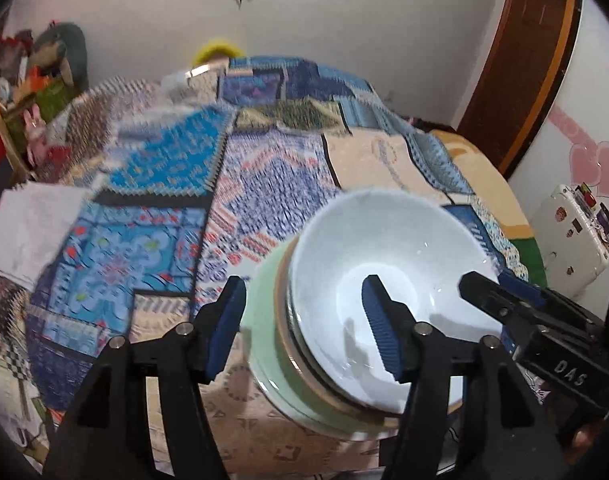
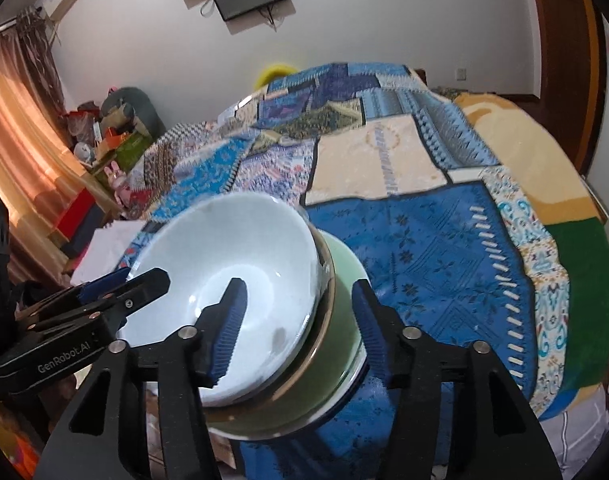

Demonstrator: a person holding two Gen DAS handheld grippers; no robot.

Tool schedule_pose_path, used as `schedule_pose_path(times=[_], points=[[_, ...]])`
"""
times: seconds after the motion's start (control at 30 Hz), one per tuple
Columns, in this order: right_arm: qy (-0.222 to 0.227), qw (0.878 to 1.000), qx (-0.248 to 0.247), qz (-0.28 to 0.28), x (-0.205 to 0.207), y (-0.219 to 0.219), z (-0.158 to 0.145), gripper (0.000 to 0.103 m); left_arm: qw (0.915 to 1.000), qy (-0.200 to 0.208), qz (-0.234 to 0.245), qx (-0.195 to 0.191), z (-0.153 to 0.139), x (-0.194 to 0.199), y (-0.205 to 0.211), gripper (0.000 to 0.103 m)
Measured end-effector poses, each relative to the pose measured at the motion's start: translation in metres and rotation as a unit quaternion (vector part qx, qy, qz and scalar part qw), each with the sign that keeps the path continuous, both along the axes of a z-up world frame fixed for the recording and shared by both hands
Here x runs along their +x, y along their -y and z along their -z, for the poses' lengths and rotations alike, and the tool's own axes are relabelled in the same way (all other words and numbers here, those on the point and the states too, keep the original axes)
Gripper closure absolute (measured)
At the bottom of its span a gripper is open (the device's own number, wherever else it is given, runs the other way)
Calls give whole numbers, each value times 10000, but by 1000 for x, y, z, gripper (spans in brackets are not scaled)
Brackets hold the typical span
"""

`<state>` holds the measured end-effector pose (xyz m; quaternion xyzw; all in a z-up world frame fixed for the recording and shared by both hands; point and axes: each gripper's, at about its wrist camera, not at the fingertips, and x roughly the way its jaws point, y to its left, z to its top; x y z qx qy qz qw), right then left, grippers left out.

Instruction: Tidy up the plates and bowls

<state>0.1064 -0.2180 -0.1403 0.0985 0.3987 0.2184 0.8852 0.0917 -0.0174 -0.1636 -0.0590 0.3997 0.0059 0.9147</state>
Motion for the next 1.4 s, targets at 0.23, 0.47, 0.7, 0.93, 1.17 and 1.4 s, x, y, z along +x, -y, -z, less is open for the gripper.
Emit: schedule_pose_path(times=[0.23,0.47,0.7,0.93,1.17,1.4], points=[[712,9975,44,10,-25,4,-45,38,9961,871,26,158,-55,-35,-1,36],[1552,9879,39,6,-55,4,-92,35,9748,2157,-59,563,-106,-83,10,15],[2149,9766,95,30,-82,6,-116,24,9610,2670,155,700,-131,-116,20,3],[2432,9698,145,56,-94,9,-123,14,9580,2791,138,648,-139,-134,22,1],[2558,9665,160,131,-97,9,-123,1,9571,2821,105,651,-137,-139,23,0],[2559,9663,205,190,-99,11,-121,1,9573,2823,90,617,-136,-141,22,0]])
